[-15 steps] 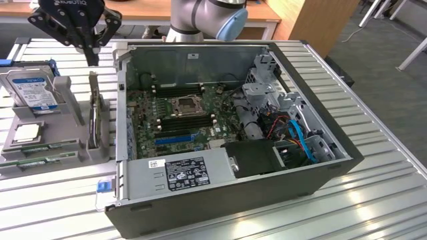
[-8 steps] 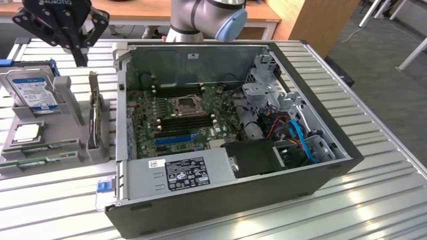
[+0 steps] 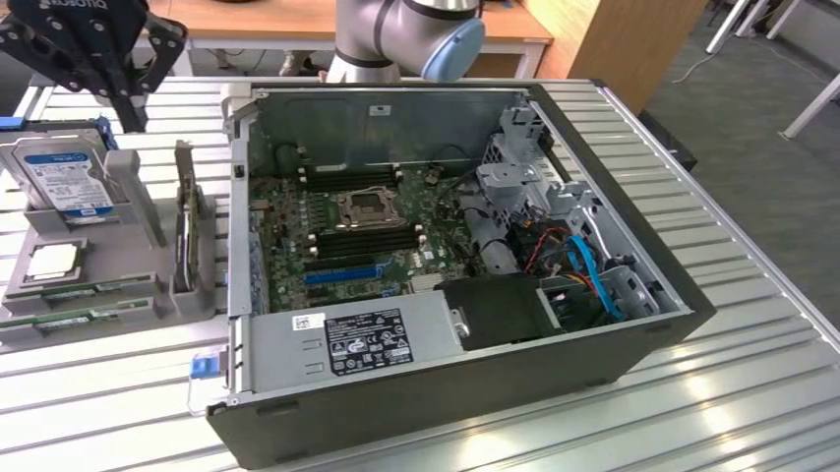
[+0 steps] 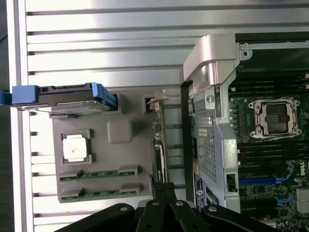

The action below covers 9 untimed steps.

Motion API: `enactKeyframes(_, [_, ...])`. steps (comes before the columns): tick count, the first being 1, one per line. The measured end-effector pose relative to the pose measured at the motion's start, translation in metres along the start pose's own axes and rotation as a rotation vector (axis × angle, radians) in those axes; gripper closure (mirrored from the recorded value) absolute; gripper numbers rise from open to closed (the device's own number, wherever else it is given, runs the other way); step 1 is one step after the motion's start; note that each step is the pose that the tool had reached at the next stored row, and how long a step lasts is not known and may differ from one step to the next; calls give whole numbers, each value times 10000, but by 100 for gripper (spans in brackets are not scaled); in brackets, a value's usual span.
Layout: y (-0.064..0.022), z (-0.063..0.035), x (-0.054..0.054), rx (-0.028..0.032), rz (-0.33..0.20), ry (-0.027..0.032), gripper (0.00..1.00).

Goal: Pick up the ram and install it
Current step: 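Reach for the ram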

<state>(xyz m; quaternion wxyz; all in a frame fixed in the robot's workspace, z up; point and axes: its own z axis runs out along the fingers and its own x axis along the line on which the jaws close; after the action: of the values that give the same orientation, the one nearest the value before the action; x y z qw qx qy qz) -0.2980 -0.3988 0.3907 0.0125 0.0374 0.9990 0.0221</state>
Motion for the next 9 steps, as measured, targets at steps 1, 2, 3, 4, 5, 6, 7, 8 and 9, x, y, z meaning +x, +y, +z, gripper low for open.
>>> enactKeyframes(1, [-2,0,30,0,1,0,90])
enactKeyframes(2, [-4,0,56,-1,1,0,90])
enactKeyframes(3, [-6,0,83,0,1,0,90])
enactKeyframes(4, [-8,0,108,0,1,0,90])
enactKeyframes(5, [-10,0,132,0,0,0,90])
enactKeyframes(6, [-12,0,156,0,0,0,90])
enactKeyframes(7, [-14,1,182,-1,-1,0,90])
enactKeyframes(8, [-16,1,206,-1,-1,-1,90])
enactKeyframes(9, [-18,0,230,0,0,0,90])
